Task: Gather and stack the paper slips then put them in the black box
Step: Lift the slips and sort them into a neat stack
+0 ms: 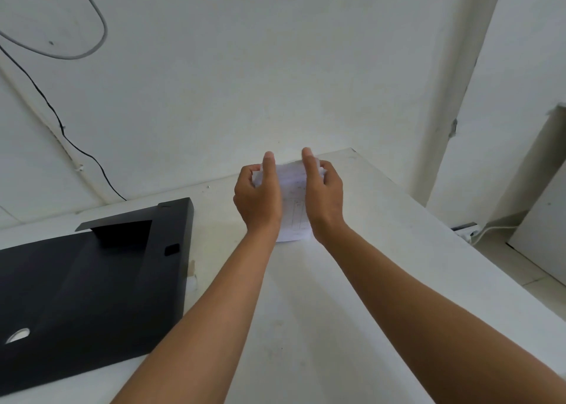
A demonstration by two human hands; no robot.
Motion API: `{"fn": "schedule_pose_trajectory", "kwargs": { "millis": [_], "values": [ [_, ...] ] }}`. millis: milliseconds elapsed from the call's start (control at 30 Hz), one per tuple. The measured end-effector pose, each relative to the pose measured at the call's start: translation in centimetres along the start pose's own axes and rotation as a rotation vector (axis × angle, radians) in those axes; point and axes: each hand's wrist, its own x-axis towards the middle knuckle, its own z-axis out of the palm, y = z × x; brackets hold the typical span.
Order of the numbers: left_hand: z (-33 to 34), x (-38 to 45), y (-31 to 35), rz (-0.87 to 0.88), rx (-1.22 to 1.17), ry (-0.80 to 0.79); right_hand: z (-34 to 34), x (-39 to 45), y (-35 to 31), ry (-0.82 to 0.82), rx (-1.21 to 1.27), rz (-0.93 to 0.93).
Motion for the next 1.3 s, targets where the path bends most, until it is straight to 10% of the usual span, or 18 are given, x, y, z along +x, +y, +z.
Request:
{"fn": "schedule_pose_trajectory", "kwargs": {
  "millis": [400, 633, 1300],
  "values": [
    [-0.5, 2.1, -0.5, -0.092, -0.002, -0.002, -2.9, 0.1, 4.1, -0.296, -0.203, -0.142],
    [-2.6, 1.3, -2.9, -0.004, 0.071, -0.28, -2.2, 1.5, 4.1, -0.099, -0.178, -0.084],
    [-2.4, 0.5, -4.8, 0.087, 0.144, -0.298, -2.1, 1.0, 2.9, -0.037, 0.04, -0.065]
  ]
}}
